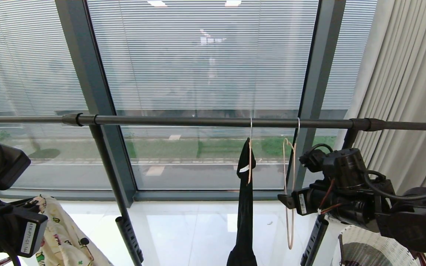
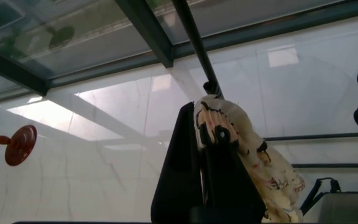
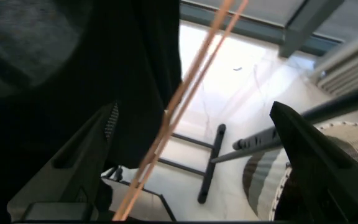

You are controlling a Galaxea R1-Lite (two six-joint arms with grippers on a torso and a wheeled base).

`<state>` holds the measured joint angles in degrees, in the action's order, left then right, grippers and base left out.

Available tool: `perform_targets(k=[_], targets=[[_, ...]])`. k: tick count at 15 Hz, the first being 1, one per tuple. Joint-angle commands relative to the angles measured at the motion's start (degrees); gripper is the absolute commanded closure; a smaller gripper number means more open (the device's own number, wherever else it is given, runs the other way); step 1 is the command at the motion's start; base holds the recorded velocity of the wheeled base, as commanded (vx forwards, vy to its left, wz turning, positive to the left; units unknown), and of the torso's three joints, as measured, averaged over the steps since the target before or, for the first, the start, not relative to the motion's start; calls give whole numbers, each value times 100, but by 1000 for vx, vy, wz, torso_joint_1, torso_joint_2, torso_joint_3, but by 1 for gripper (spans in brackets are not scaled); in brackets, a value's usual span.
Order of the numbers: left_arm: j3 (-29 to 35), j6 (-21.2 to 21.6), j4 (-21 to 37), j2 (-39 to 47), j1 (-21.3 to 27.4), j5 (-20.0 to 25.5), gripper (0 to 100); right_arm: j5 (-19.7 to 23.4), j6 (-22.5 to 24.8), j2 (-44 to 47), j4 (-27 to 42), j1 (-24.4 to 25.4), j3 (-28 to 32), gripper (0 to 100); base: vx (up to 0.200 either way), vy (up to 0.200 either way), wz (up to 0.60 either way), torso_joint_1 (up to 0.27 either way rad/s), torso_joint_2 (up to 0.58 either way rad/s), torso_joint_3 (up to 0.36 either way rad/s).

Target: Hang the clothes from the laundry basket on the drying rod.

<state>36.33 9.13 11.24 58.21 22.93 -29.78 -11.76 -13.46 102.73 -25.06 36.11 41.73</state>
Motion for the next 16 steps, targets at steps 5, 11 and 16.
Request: perform_targets(k=[5,11,16], targets=[[-38,1,1,6,1,-1,100,-89,-16,10,2,-253,11,0,0,0,0,0,0,0],[-29,10,1,15,10,-1,100,-318,-8,10,2,-315,2,0,0,0,0,0,0,0],[-29,10,1,15,10,-1,100,-318,-16,98,-7,-315,187,0,0,0,0,0,0,0]])
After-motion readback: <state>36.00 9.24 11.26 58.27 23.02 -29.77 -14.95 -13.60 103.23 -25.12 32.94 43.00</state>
